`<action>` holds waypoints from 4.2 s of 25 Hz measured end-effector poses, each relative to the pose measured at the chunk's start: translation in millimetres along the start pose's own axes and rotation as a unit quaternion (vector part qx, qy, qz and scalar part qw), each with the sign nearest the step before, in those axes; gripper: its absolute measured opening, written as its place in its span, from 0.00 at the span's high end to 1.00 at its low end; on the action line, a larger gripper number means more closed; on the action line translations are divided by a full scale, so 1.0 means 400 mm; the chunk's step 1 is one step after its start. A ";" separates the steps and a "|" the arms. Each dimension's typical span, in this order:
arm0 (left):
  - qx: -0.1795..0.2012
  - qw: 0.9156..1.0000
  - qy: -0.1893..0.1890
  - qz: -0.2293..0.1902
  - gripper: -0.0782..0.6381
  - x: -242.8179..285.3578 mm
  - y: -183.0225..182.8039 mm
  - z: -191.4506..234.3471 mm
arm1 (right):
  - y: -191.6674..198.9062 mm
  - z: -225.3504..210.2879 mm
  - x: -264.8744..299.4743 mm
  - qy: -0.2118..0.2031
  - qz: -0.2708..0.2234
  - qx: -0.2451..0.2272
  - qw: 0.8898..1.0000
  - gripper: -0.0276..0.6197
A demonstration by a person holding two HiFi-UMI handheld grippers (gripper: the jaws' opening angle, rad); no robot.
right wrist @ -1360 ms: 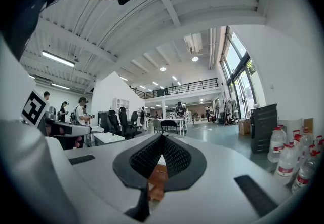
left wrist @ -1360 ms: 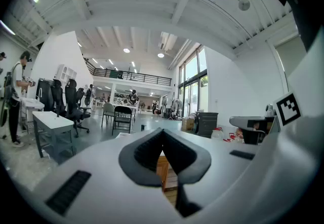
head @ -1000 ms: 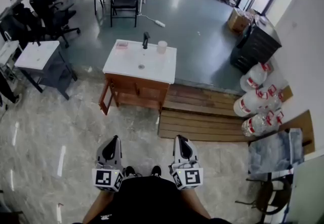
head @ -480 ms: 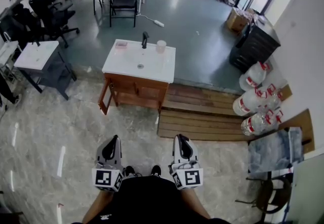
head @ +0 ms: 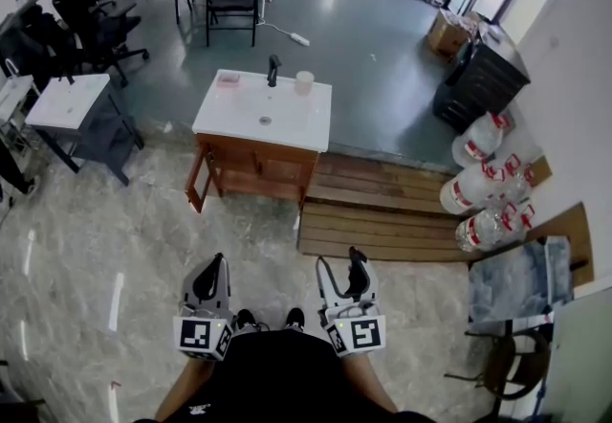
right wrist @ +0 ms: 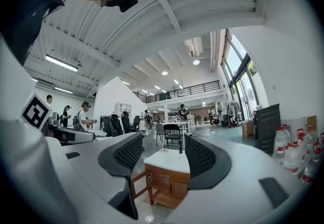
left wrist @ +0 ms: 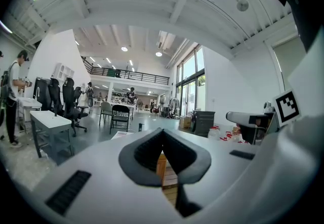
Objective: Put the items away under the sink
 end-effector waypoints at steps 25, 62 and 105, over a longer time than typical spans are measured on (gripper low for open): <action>-0.012 1.000 0.011 0.017 0.88 -0.036 0.010 0.085 | -0.005 0.046 0.020 0.002 -0.011 0.021 1.000 0.24; -0.045 0.998 0.016 0.027 0.88 0.319 0.065 0.281 | 0.102 -0.066 0.425 0.011 -0.024 0.019 0.999 0.24; 0.004 0.990 0.106 0.095 0.88 1.271 0.458 0.434 | 0.724 -0.471 1.116 0.108 0.087 0.042 0.989 0.26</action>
Point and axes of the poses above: the fingertips, and each gripper's own axes: x forward along the fingers, z to its left, y out of its underside, the point moved 4 cm from there along -x, backward along the fingers, and after that the axes turned 9 degrees about -z, right-handed, at the moved point
